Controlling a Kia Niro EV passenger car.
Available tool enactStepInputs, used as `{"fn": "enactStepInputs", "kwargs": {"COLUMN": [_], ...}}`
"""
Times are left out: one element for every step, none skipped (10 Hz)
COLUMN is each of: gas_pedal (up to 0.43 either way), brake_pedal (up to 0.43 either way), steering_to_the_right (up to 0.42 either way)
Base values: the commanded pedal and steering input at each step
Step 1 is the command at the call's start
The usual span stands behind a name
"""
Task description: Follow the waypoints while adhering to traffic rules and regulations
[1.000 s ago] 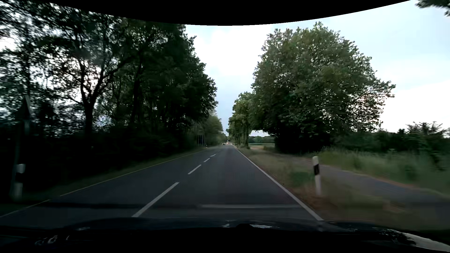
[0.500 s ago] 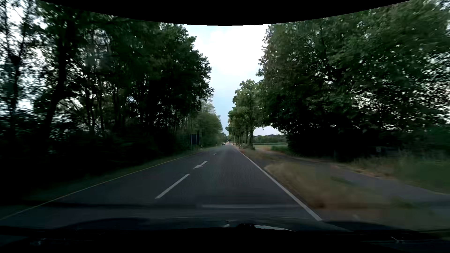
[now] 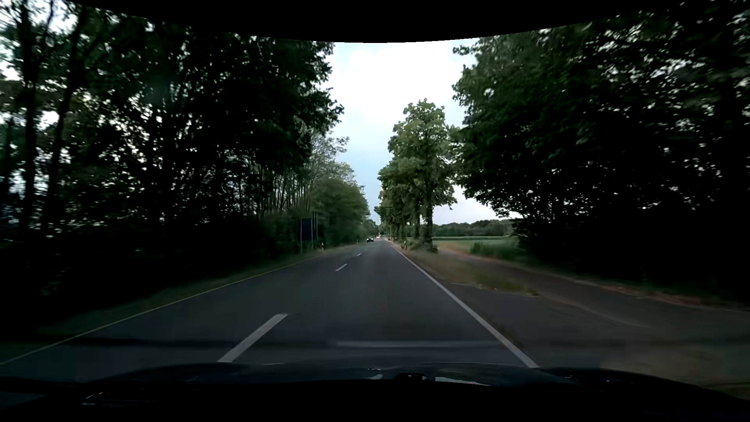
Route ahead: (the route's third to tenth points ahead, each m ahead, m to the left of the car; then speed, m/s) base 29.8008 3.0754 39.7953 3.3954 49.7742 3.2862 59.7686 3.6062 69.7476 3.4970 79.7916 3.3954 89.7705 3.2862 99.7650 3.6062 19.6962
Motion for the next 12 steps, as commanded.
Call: {"fn": "enactStepInputs", "kwargs": {"gas_pedal": [0.020, 0.028, 0.028, 0.028, 0.028, 0.039, 0.059, 0.118, 0.130, 0.138, 0.138, 0.138], "brake_pedal": [0.000, 0.000, 0.000, 0.000, 0.000, 0.000, 0.000, 0.000, 0.000, 0.000, 0.000, 0.000], "steering_to_the_right": [-0.006, -0.006, -0.005, -0.005, -0.004, -0.003, -0.003, -0.003, -0.003, -0.003, -0.003, -0.003]}}
